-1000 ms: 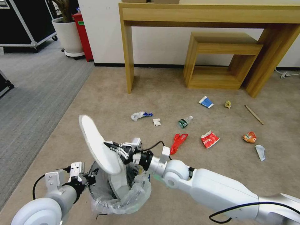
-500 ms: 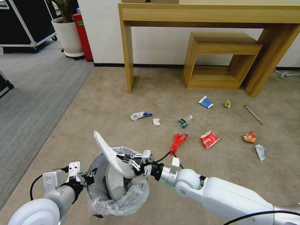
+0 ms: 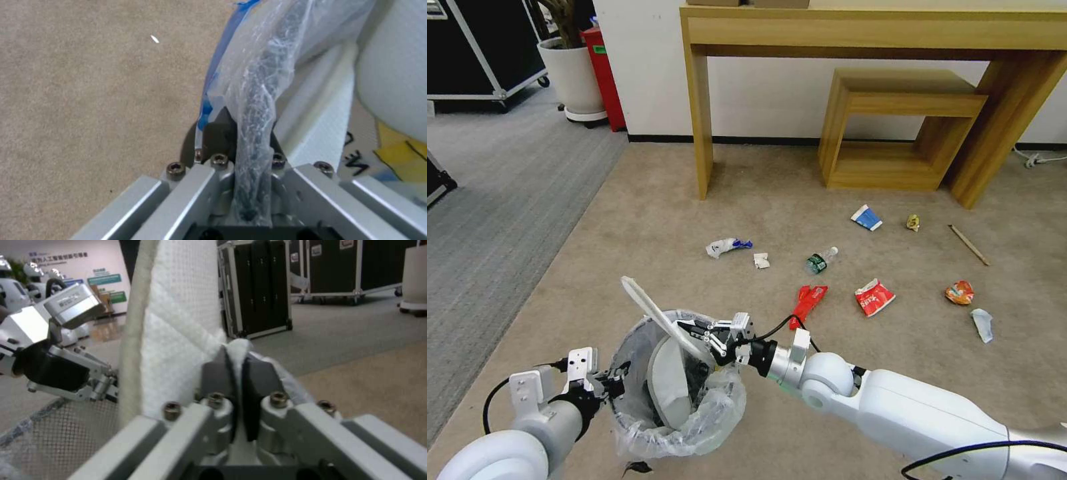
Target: Pick up the trash bin and place the garbage on the floor into it.
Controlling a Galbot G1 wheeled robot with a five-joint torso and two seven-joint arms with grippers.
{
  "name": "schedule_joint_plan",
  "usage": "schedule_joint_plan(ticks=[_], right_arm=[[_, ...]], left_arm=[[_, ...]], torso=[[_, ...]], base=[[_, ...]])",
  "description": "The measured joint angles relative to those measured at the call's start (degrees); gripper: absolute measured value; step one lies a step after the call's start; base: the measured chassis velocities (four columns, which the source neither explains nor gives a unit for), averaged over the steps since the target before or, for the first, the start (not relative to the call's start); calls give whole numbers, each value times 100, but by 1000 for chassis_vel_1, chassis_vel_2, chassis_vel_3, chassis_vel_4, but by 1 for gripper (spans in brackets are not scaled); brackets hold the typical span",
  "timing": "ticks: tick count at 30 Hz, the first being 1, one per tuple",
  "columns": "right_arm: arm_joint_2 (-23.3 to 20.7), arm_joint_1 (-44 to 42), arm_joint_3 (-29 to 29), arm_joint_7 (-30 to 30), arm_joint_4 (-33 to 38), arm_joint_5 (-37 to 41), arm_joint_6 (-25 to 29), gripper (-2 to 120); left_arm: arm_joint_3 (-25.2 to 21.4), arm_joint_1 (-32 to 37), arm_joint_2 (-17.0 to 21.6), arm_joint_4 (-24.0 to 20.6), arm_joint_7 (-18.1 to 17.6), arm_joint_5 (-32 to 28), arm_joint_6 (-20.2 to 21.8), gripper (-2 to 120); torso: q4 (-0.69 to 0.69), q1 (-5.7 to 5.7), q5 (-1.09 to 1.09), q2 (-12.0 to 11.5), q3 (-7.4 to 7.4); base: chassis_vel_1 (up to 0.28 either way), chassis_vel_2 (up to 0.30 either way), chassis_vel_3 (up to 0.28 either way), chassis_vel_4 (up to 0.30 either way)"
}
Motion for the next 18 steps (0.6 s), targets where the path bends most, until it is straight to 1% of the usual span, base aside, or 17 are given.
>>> schedule_joint_plan(ticks=[1,3,4,5,6,7,9,11,12,13,16,17,18], right_arm=[[0,0,0,0,0,0,0,7],[-1,60,12,-19,3,19,-35,18],[-1,60,12,-19,3,19,-35,18],[8,88,20,-15,-2,45,-53,24],[13,112,28,-9,-2,69,-86,27],[20,132,31,2,-3,94,-114,34],[23,139,31,2,-3,105,-123,36],[38,163,32,-1,-2,153,-177,47],[45,171,31,-11,-1,173,-205,51],[45,171,31,-11,-1,173,-205,51],[80,200,20,-73,-32,206,-237,65],[80,200,20,-73,-32,206,-237,65],[93,211,14,-70,-40,208,-236,71]], left_arm=[[0,0,0,0,0,0,0,0],[6,-25,6,0,4,-4,-1,0],[6,-25,6,0,4,-4,-1,0],[27,-52,6,0,4,-6,-3,0],[43,-61,6,1,5,-12,-3,0],[54,-65,5,4,6,-13,-3,0],[56,-66,6,7,7,-14,-3,0],[56,-70,15,19,7,-28,-3,0],[55,-73,21,20,7,-38,-3,0],[55,-73,21,20,7,-38,-3,0],[68,-86,25,36,6,-49,-3,0],[68,-86,25,36,6,-49,-3,0],[81,-86,22,44,5,-49,-3,0]], torso=[[0,0,0,0,0],[0,0,0,0,0],[0,0,0,0,0],[0,0,0,0,0],[0,0,0,0,0],[0,0,-1,0,0],[0,0,0,0,0],[0,0,0,0,0],[0,0,0,0,0],[0,0,0,0,0],[0,0,0,0,0],[0,0,0,0,0],[0,0,0,0,0]], base=[[0,0,0,0],[0,0,0,0],[0,0,0,0],[0,0,0,0],[0,0,0,0],[0,0,0,0],[0,0,0,0],[0,0,0,0],[0,0,0,0],[0,0,0,0],[0,0,0,0],[0,0,0,0],[0,0,0,0]])
